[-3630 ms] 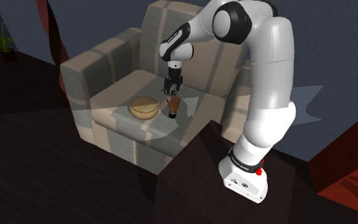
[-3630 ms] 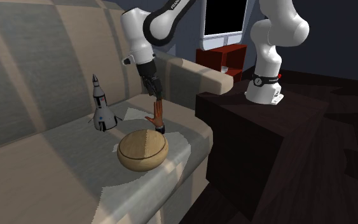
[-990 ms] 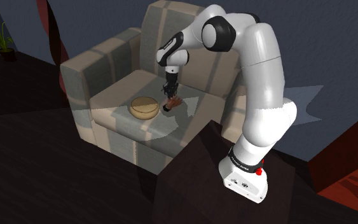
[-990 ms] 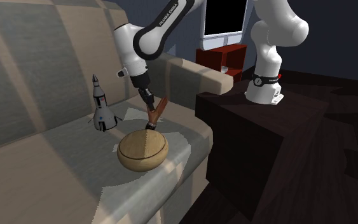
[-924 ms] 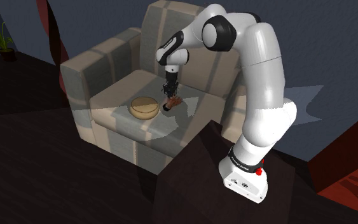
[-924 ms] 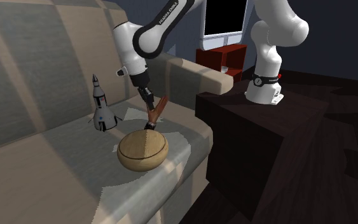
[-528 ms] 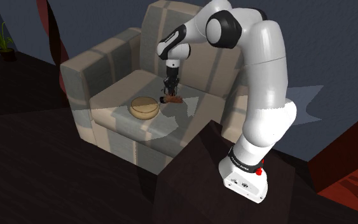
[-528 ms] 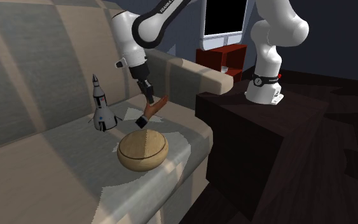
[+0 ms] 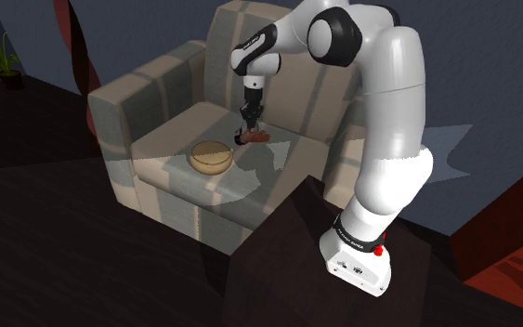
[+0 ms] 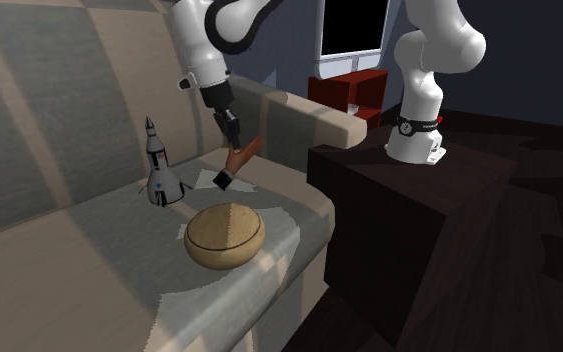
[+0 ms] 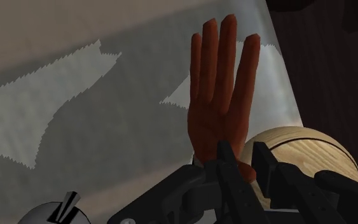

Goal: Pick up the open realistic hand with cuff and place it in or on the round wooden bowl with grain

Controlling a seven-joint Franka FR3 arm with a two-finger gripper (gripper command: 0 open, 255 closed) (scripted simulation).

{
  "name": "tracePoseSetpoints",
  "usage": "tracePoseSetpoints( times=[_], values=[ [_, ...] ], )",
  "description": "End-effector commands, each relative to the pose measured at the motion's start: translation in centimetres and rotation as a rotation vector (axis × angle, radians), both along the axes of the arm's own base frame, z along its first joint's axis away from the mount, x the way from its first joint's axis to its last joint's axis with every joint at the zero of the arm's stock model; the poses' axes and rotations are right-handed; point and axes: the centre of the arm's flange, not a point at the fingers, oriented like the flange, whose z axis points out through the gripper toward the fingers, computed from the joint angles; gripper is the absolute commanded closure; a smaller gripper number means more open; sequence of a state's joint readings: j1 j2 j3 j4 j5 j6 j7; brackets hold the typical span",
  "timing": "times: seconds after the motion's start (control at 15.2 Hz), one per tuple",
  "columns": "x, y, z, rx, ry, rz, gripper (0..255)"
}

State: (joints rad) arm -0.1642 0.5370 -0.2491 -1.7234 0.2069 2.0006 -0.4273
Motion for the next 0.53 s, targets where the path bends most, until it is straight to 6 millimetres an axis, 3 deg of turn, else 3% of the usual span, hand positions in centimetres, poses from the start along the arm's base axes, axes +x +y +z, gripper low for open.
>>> tracePoseSetpoints(
  times=[0.0, 0.46],
  values=[
    [0.0, 0.0, 1.0, 0.000, 0.000, 0.000, 255],
    [0.0, 0.0, 4.6, 0.000, 0.000, 0.000, 255]
  ],
)
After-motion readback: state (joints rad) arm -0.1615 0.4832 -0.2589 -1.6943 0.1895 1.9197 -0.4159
